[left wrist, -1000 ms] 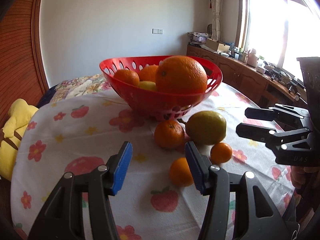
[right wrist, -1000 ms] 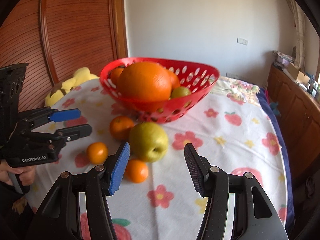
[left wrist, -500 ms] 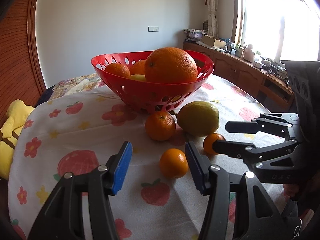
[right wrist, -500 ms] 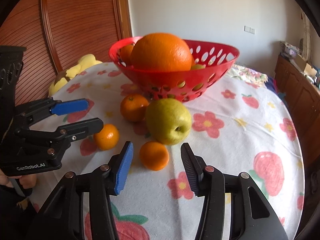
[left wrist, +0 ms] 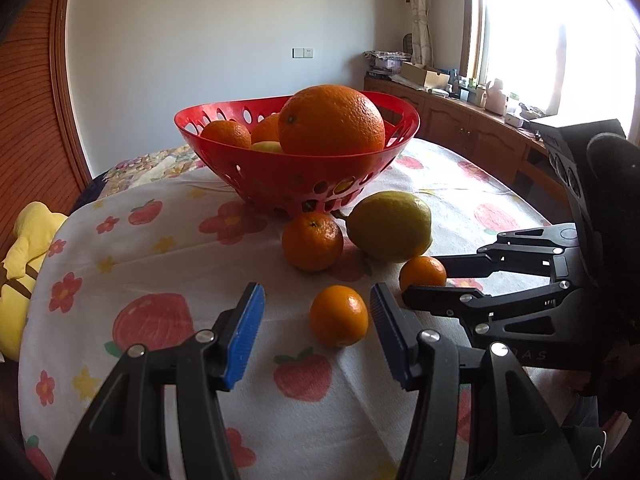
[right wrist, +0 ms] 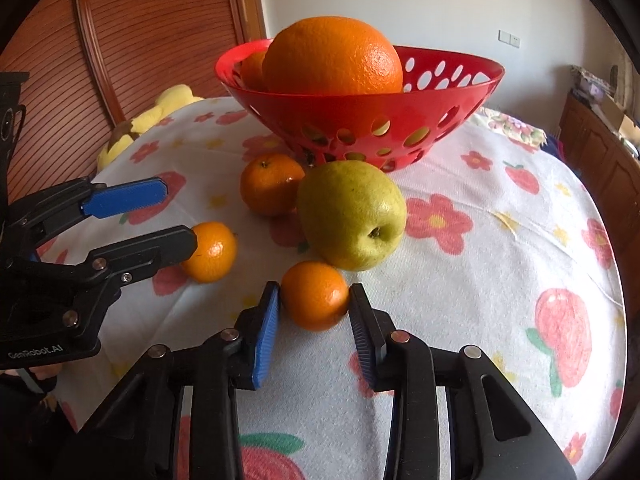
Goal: Organize fruits
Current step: 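Grasp a small orange with the right tool while the left tool grasps another orange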
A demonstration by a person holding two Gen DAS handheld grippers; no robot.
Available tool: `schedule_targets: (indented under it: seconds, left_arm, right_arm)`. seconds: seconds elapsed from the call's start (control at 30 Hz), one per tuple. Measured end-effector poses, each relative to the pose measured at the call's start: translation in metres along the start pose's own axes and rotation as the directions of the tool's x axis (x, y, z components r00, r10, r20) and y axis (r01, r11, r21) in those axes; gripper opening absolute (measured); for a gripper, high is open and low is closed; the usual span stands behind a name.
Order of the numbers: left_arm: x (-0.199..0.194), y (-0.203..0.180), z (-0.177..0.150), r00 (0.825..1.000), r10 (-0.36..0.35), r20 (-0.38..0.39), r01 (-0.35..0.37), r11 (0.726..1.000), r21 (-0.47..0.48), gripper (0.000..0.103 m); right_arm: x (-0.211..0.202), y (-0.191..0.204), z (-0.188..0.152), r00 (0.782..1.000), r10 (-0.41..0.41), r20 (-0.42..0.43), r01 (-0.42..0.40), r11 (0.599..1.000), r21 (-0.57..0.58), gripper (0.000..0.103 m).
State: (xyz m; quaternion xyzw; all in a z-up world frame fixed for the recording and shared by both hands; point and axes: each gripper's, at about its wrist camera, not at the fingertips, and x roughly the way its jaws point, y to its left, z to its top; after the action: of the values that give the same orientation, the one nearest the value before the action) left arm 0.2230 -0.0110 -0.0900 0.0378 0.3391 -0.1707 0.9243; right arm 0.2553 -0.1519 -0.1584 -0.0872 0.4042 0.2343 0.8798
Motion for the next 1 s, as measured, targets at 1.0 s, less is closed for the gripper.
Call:
schedule_targets:
  seconds: [1.0]
  left_arm:
    - [0.026, -0.019, -0.001, 0.993, -0.022, -0.119, 0.027, 0.999, 0.041, 0.048]
  right_arm:
    - [-0.038, -0.025, -0.038, 0.997, -0.015, 0.07, 0.011, 0.999, 0.045, 0.034]
